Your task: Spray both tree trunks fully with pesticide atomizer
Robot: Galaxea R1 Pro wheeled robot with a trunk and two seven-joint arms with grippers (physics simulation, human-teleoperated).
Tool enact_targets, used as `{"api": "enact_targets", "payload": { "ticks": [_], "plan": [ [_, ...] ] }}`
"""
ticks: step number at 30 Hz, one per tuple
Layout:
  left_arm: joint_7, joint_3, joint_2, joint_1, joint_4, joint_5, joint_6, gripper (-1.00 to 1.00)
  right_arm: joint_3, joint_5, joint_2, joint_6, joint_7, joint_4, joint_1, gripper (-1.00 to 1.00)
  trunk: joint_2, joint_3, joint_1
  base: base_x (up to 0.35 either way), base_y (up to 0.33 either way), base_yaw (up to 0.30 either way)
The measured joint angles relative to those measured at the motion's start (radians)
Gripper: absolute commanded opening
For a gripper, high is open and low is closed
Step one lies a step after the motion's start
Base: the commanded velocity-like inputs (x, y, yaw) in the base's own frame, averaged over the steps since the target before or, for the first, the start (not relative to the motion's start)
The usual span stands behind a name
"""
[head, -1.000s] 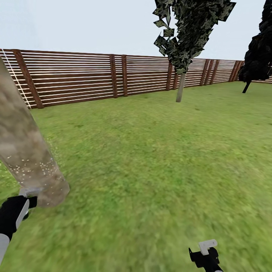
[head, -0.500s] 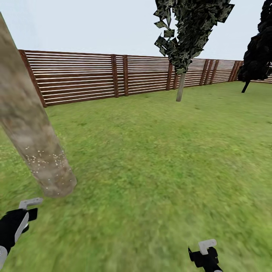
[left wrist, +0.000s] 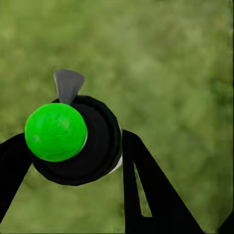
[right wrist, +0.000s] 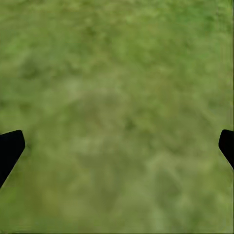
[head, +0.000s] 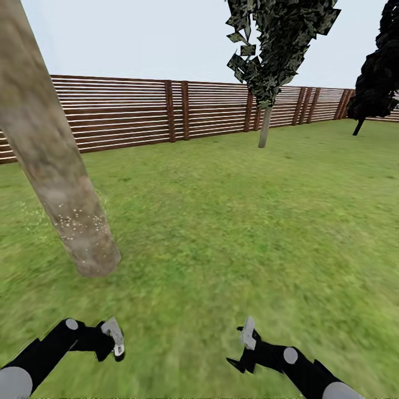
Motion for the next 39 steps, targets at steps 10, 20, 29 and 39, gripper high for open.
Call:
{"api": "enact_targets", "payload": {
  "ticks": [10, 20, 29, 39],
  "plan": [
    [-0.137, -0.021, -0.11, -0.002, -0.007, -0.183, 0.001, -1.0, -0.004, 0.063, 0.001, 0.173, 0.183, -0.173, -0.036, 1.0, 0.0, 0.0, 0.0, -0.002, 0.0, 0.0],
    [-0.128, -0.021, -0.178, -0.002, -0.015, -0.251, 0.004, -1.0, -0.001, 0.085, 0.076, 0.177, 0.187, -0.205, -0.037, -1.0, 0.0, 0.0, 0.0, 0.0, 0.0, 0.0],
    [-0.127, -0.021, -0.276, -0.002, -0.015, -0.351, -0.002, -1.0, 0.004, 0.153, 0.147, 0.197, 0.186, -0.204, -0.051, -1.0, 0.0, 0.0, 0.0, 0.0, 0.0, 0.0],
    [-0.126, -0.019, -0.293, -0.002, -0.057, -0.351, -0.005, -1.0, 0.002, 0.16, 0.164, 0.2, 0.32, -0.208, -0.052, -1.0, 0.0, 0.0, 0.0, 0.0, 0.0, 0.0]
  ]
}}
